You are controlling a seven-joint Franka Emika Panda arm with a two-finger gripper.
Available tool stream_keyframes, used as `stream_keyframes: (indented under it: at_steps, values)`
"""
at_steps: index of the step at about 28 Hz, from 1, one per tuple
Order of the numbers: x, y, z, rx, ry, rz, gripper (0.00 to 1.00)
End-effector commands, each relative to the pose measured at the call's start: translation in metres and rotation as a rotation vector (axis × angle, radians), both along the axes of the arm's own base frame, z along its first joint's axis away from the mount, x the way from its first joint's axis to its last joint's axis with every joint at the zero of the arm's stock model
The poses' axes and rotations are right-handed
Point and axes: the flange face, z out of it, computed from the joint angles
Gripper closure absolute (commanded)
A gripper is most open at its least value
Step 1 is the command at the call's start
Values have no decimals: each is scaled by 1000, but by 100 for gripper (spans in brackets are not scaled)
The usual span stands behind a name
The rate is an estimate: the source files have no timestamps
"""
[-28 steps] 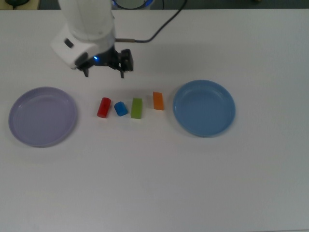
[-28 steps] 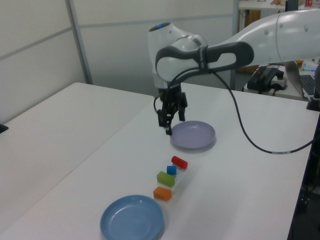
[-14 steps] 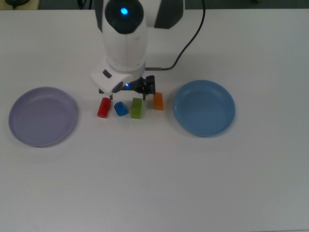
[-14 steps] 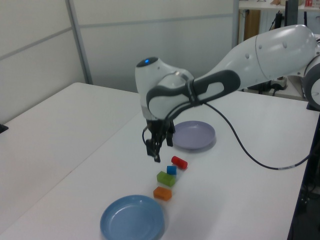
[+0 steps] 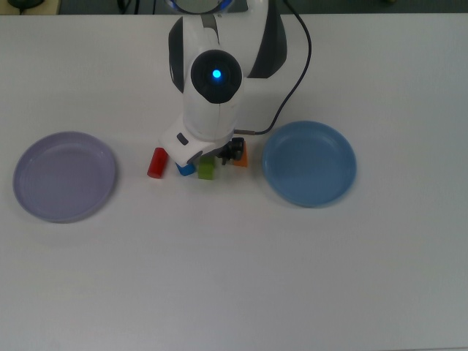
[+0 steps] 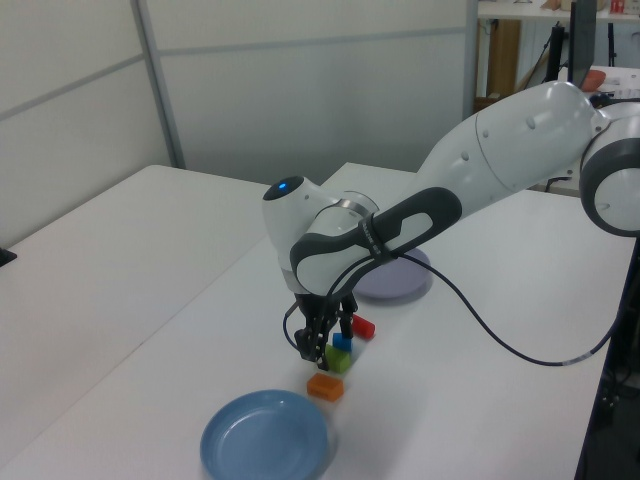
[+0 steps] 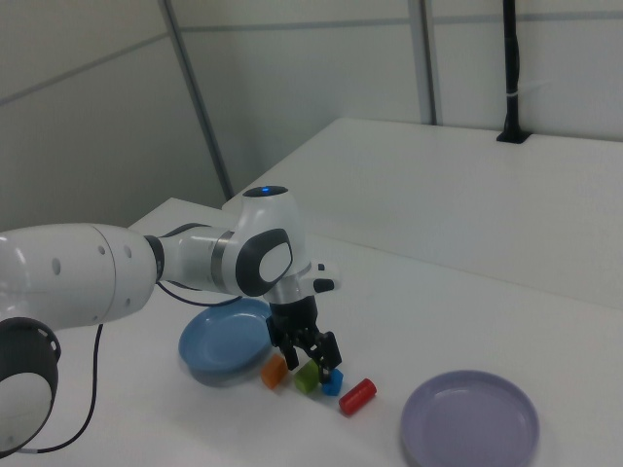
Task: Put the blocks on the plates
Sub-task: 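Lower the open gripper toward the green block in the row, then grasp the green block with the gripper and lift it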
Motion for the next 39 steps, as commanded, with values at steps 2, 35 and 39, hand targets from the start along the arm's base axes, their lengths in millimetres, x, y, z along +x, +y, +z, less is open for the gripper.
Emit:
stream_keyframes:
  at_steps: [2, 35, 39]
  values:
    - [0, 2, 0, -15, -20, -12, 54]
    - [1, 2, -1, -68, -14, 25, 100]
    - [2, 2, 10, -68, -27, 21, 100]
